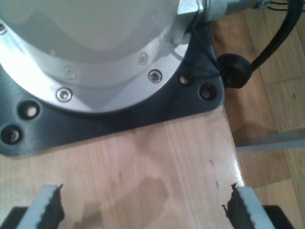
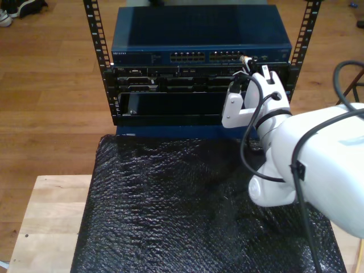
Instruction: Grab the cable and plug it in
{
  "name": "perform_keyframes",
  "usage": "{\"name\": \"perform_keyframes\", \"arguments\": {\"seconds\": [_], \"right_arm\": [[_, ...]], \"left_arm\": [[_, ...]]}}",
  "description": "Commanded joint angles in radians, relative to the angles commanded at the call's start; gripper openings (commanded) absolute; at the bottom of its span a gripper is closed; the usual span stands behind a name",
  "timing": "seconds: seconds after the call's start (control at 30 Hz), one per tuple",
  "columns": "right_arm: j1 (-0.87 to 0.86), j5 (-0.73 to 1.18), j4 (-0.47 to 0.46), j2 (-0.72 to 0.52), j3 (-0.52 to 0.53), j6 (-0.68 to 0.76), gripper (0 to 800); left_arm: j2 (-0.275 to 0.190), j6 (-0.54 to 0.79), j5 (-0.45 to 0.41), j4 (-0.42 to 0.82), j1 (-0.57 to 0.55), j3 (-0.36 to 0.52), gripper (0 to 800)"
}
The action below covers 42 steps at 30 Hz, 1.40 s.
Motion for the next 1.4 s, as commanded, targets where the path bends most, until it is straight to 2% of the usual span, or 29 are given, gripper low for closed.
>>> {"name": "perform_keyframes", "arguments": {"seconds": [0.63,0.87,1.4], "right_arm": [[0.063,-0.008,0.183,0.094,-0.118,-0.008,0],[0.080,-0.008,0.215,0.112,-0.138,-0.008,0],[0.084,-0.006,0.215,0.153,-0.206,-0.008,0]], "left_arm": [[0.000,0.000,0.000,0.000,0.000,0.000,800],[0.000,0.000,0.000,0.000,0.000,0.000,800],[0.000,0.000,0.000,0.000,0.000,0.000,800]]}}
